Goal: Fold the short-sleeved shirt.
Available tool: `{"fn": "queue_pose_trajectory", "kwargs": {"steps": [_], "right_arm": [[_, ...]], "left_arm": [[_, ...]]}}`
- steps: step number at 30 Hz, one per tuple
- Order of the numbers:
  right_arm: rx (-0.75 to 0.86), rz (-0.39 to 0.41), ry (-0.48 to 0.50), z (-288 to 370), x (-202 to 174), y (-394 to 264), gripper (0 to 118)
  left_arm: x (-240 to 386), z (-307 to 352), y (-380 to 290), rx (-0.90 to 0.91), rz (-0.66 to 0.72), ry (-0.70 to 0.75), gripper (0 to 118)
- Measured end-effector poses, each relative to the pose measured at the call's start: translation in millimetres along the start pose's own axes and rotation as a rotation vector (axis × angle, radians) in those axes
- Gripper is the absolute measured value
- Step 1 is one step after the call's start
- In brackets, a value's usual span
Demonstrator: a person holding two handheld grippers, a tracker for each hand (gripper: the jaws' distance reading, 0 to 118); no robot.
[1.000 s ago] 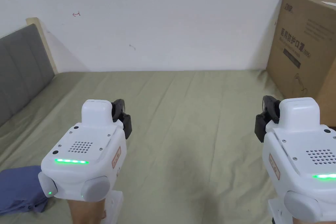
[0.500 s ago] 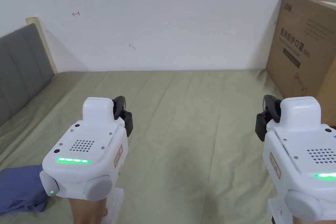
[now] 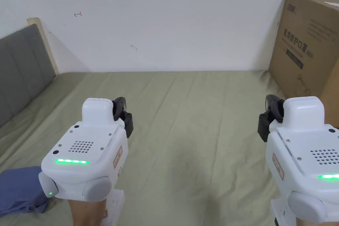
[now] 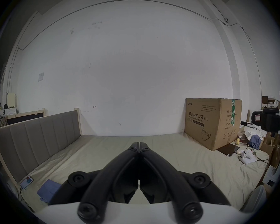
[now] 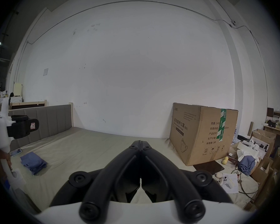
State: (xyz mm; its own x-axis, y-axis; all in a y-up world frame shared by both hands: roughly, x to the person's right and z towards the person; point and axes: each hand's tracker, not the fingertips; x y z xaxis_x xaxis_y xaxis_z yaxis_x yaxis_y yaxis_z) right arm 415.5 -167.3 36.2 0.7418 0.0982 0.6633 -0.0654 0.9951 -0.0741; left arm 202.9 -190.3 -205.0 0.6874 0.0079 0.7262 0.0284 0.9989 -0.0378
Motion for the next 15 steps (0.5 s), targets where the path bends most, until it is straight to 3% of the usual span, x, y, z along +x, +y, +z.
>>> {"fn": "queue_pose_trajectory", "kwargs": {"steps": [15], "right_arm": [[0.003, -0.002, 0.005, 0.0, 0.0, -1.6, 0]], "left_arm": [[-3.1, 1.3, 0.5, -0.004, 0.004, 0.004, 0]]}}
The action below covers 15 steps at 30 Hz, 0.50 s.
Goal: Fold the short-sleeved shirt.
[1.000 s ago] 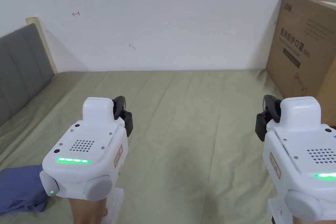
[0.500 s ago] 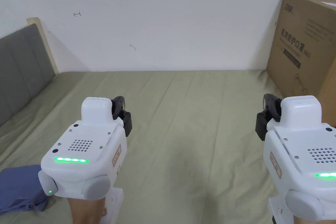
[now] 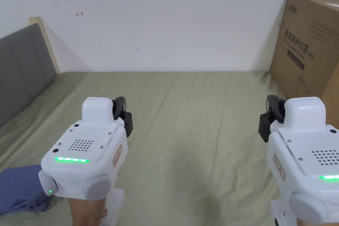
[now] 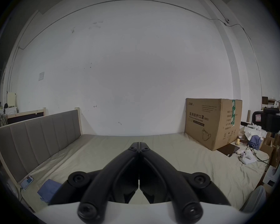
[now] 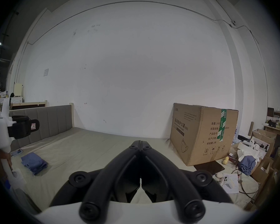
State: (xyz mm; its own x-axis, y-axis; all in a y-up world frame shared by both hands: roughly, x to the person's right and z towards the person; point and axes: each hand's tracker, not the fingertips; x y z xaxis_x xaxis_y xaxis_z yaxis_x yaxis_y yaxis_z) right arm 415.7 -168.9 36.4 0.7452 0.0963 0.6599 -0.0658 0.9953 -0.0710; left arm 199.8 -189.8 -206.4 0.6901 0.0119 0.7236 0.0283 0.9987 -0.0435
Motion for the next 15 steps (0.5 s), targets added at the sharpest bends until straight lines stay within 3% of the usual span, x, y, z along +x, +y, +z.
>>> {"fn": "queue_pose_trajectory", "kwargs": {"steps": [15], "right_arm": [[0.003, 0.005, 0.006, 1.2, -3.0, 1.2, 0]], "left_arm": [[-3.2, 0.2, -1.2, -0.007, 0.004, 0.006, 0]]}}
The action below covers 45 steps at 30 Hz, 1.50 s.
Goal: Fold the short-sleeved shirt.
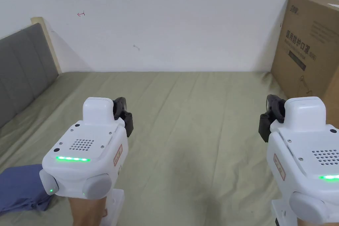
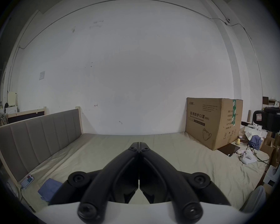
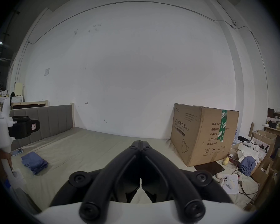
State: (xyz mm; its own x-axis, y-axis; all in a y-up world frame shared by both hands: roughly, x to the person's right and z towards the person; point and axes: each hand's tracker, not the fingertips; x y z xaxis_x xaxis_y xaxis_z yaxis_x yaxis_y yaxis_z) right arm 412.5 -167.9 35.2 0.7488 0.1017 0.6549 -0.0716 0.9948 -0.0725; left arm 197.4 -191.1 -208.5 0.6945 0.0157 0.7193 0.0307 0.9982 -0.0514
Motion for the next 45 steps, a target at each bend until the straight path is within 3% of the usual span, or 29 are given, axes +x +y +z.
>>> {"fn": "queue_pose_trajectory", "kwargs": {"steps": [8, 9, 10, 12, 13, 14, 15, 22, 45], "right_arm": [[0.008, 0.003, -0.009, 1.2, 0.0, 1.3, 0], [0.006, 0.000, -0.007, 1.3, 0.3, 1.2, 11], [0.005, -0.003, -0.005, 1.7, 0.5, 1.0, 27], [-0.001, -0.003, -0.009, 2.1, 0.4, 0.6, 71], [-0.009, -0.003, -0.010, 1.6, 0.3, 0.2, 93], [-0.016, -0.004, -0.011, 0.7, 0.1, -0.4, 109], [-0.022, -0.006, -0.014, -0.4, -0.1, -1.1, 118], [-0.008, -0.041, -0.016, 2.6, 1.7, -0.9, 118], [0.007, -0.038, -0.017, 4.5, 1.1, 3.9, 118]], "left_arm": [[0.1, 3.8, 0.6, 0.010, -0.012, 0.018, 4], [0.1, 4.3, 0.9, 0.010, -0.009, 0.025, 19], [-0.4, 4.4, 1.1, 0.011, -0.005, 0.039, 42], [-1.7, 1.7, 1.9, -0.009, 0.000, 0.061, 103], [-2.6, -1.0, 2.0, -0.028, 0.001, 0.070, 112], [-3.9, -0.9, 0.5, -0.020, 0.005, 0.070, 113], [-5.3, 0.3, -1.3, -0.007, 0.007, 0.068, 113], [-6.3, 5.2, -2.5, 0.001, 0.008, 0.067, 113], [-3.3, 10.2, -0.6, 0.036, -0.024, 0.060, 113]]}}
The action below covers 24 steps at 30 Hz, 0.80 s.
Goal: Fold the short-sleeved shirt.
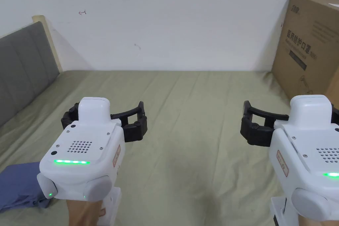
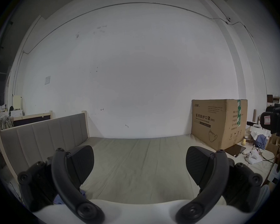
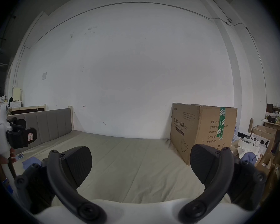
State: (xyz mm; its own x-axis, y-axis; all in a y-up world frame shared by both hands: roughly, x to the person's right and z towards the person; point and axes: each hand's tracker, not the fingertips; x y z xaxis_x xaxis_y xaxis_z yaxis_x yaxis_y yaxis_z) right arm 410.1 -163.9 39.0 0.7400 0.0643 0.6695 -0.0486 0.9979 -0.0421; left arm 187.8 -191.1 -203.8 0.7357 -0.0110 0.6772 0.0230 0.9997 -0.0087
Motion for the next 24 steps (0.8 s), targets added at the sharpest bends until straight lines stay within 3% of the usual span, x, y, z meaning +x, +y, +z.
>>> {"fn": "queue_pose_trajectory", "kwargs": {"steps": [24], "right_arm": [[0.004, -0.003, 0.002, -0.1, 0.1, -0.2, 118]], "left_arm": [[-1.5, 1.9, 1.0, 0.004, 0.003, 0.001, 113]]}}
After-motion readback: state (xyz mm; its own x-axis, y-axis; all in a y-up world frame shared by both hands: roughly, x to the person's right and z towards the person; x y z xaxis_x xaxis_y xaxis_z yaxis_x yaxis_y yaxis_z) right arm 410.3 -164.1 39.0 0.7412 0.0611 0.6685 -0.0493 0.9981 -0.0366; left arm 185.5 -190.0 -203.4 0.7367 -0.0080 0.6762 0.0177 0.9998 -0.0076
